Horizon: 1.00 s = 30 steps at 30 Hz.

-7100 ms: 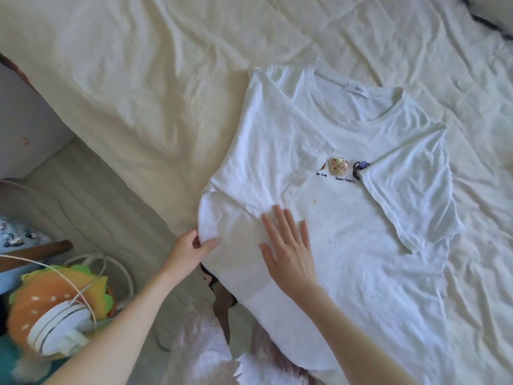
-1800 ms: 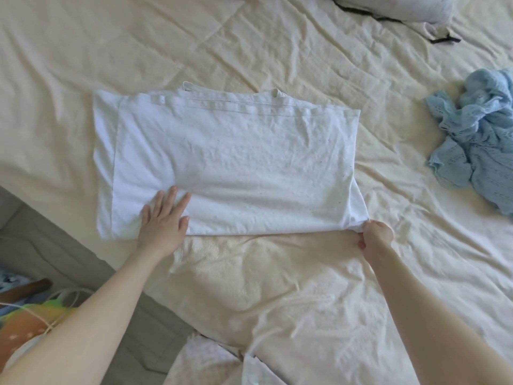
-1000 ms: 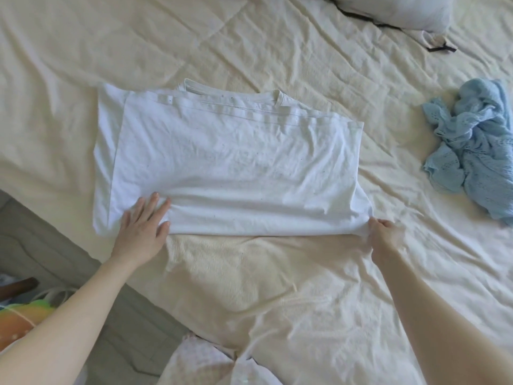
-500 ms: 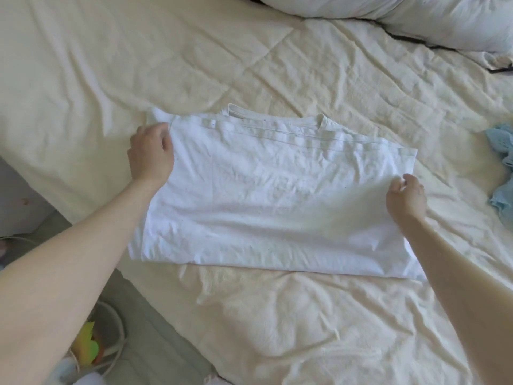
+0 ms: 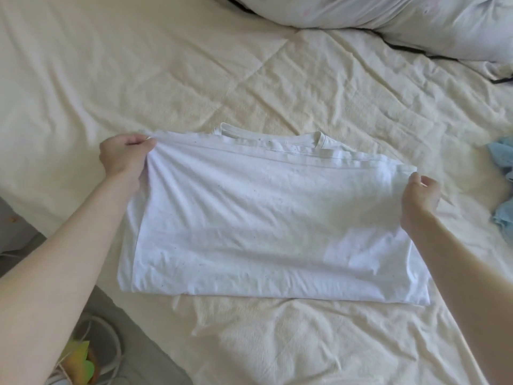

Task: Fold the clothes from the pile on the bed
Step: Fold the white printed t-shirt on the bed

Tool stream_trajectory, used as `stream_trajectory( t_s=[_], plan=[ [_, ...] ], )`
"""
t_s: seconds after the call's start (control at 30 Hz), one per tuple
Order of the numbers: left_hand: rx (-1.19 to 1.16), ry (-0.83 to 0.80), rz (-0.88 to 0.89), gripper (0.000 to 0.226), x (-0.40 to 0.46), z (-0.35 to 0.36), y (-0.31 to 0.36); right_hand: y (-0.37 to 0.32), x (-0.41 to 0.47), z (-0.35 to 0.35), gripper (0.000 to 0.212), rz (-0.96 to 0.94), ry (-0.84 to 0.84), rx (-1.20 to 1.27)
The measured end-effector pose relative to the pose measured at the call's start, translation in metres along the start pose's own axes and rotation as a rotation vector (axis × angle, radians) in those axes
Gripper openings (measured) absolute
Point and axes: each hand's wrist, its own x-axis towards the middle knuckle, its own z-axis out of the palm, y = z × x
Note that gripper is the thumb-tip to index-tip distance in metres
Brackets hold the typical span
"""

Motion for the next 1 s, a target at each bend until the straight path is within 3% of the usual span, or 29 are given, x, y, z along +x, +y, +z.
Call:
stream_trajectory(
  t_s=[0.07, 0.17, 0.3, 0.37, 0.43, 0.5, 0.57, 0.63, 0.7, 0.77, 0.83, 0.93, 1.0],
  plan=[
    [-0.035, 0.019, 0.007, 0.009, 0.006, -0.010, 0.002, -0.004, 0.003, 0.000, 0.025, 0.037, -0.025, 0.009],
    [-0.129, 0.063, 0.003, 0.023, 0.010, -0.013, 0.005, -0.009, 0.008, 0.001, 0.023, 0.136, -0.083, 0.059],
    [-0.146, 0.091, -0.032, 0.024, 0.013, -0.007, 0.003, -0.019, 0.011, 0.000, 0.027, 0.209, -0.184, 0.096],
    [-0.072, 0.046, -0.018, 0.020, 0.013, -0.006, 0.001, -0.023, 0.011, 0.002, 0.009, 0.185, -0.219, 0.143],
    [-0.077, -0.025, -0.024, 0.004, 0.014, -0.008, 0.002, -0.026, 0.013, 0.004, 0.008, 0.156, -0.192, 0.190],
    [-0.146, -0.111, -0.092, 0.028, 0.016, -0.014, 0.005, -0.027, 0.013, 0.004, 0.021, 0.073, -0.123, 0.174],
    [-0.163, -0.200, -0.157, 0.036, 0.016, -0.022, 0.009, -0.031, 0.012, 0.004, 0.019, 0.010, -0.094, 0.165],
    [-0.171, -0.242, -0.129, 0.027, 0.017, -0.029, 0.013, -0.037, 0.011, 0.001, 0.016, 0.019, -0.095, 0.216],
    [-0.252, -0.250, -0.067, 0.009, 0.015, -0.034, 0.014, -0.044, 0.016, -0.003, 0.014, 0.144, -0.182, 0.415],
    [-0.322, -0.207, -0.004, 0.008, 0.011, -0.034, 0.014, -0.052, 0.019, -0.008, 0.036, 0.255, -0.262, 0.562],
    [-0.362, -0.116, 0.029, 0.010, 0.012, -0.030, 0.012, -0.057, 0.024, -0.011, 0.046, 0.273, -0.254, 0.622],
    [-0.293, -0.010, 0.114, 0.014, 0.017, -0.014, 0.006, -0.058, 0.024, -0.005, 0.027, 0.170, -0.160, 0.536],
    [-0.117, -0.016, 0.193, 0.026, 0.016, -0.004, -0.003, -0.050, 0.019, 0.003, 0.028, 0.013, -0.066, 0.295]
  ],
)
